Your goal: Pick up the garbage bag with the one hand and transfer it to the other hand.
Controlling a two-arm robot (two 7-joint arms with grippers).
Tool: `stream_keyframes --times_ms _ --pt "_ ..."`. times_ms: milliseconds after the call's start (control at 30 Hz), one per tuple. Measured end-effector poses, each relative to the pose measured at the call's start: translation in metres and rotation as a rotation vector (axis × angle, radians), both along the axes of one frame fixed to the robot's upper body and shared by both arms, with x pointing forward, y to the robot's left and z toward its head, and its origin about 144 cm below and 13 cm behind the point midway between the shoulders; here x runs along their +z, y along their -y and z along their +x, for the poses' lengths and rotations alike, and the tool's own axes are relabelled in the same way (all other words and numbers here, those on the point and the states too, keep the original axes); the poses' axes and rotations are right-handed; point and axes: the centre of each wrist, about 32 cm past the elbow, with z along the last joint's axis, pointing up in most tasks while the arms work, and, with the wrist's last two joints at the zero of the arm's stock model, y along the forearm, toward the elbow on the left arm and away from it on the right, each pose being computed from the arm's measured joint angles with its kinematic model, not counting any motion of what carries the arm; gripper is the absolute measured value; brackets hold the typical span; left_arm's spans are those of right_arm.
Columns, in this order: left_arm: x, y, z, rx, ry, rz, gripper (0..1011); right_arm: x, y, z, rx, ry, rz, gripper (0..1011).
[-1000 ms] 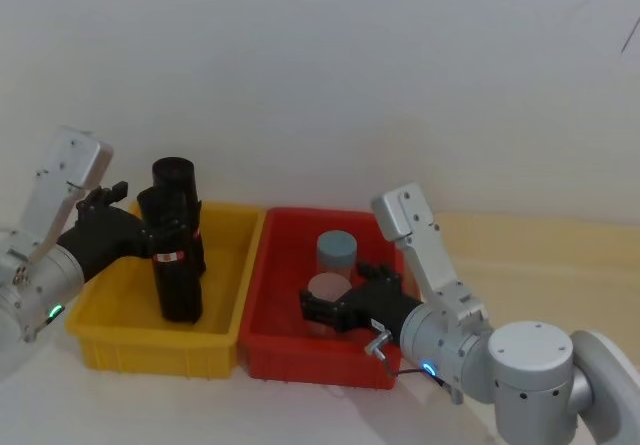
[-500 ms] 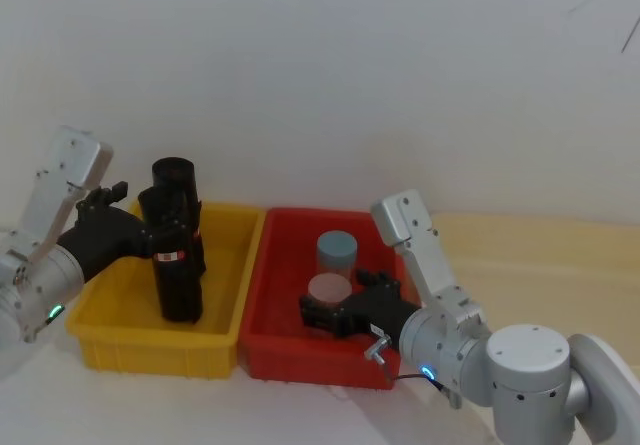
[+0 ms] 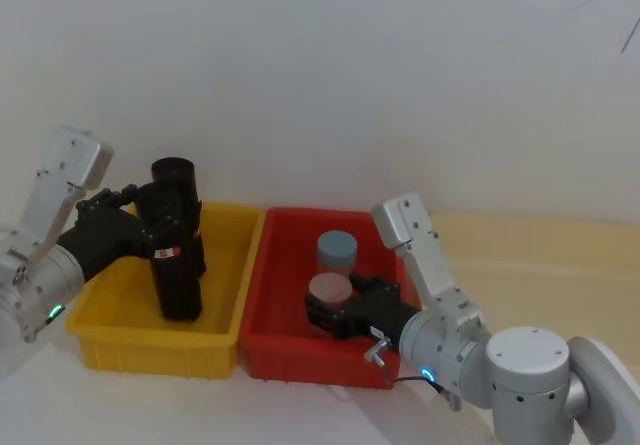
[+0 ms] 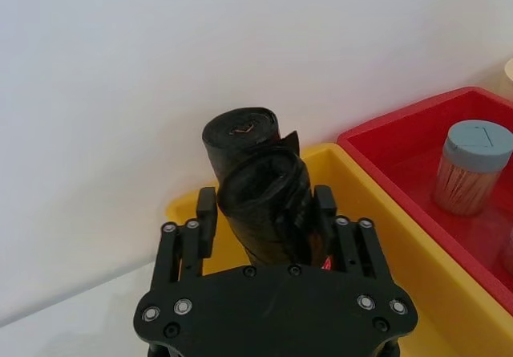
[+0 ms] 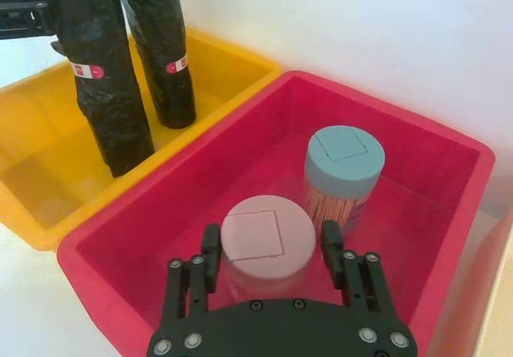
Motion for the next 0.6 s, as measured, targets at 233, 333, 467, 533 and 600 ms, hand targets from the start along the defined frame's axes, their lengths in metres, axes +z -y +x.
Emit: stream_keyframes --times_ms 233,333,467,533,600 --pt "0.0000 0.0000 0.0000 0.000 0.000 0.000 527 -0.0007 0.0001 0.0001 0.000 -0.001 0.001 663" --pt "0.0000 0.0000 0.0000 0.000 0.000 0.000 490 -0.0008 0.0001 0.0002 0.000 -0.001 0.002 663" --pt "0.0000 0.0000 0.0000 0.000 0.000 0.000 457 -0.0010 0.0001 0.0002 0.000 -0.002 0.002 663" --pt "0.0000 0.0000 0.0000 0.000 0.000 0.000 447 -0.0011 0.0002 0.0002 0.000 -0.002 0.002 663" --pt "0.0000 0.0000 0.0000 0.000 0.000 0.000 430 -0.0012 0.0002 0.0002 0.000 -0.002 0.003 663"
